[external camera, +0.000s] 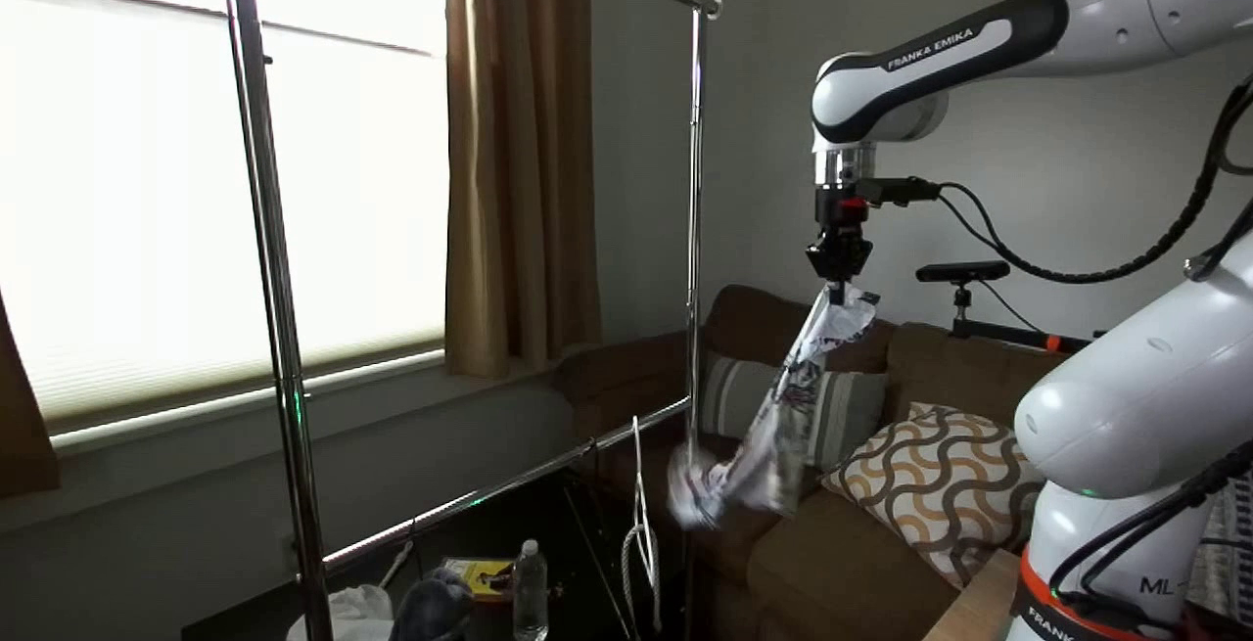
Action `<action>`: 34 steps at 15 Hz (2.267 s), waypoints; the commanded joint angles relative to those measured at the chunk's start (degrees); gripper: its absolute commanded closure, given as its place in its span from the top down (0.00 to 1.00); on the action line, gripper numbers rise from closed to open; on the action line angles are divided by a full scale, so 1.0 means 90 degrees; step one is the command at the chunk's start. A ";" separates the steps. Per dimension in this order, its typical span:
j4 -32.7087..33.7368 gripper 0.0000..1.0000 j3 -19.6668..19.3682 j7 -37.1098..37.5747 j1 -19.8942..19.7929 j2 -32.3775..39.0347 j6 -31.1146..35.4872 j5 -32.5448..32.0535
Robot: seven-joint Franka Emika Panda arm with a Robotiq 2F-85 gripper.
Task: Pull the floral white cloth downwards and hang it on the bottom rail
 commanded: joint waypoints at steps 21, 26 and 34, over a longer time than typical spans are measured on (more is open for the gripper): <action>0.1926 0.01 0.0590 0.0007 0.0704 -0.0511 0.0534 0.0430; 0.3456 0.01 0.1476 -0.0225 0.1380 0.0381 0.0772 0.0340; 0.4169 0.03 0.1931 -0.0311 0.1765 0.1006 0.0895 0.0200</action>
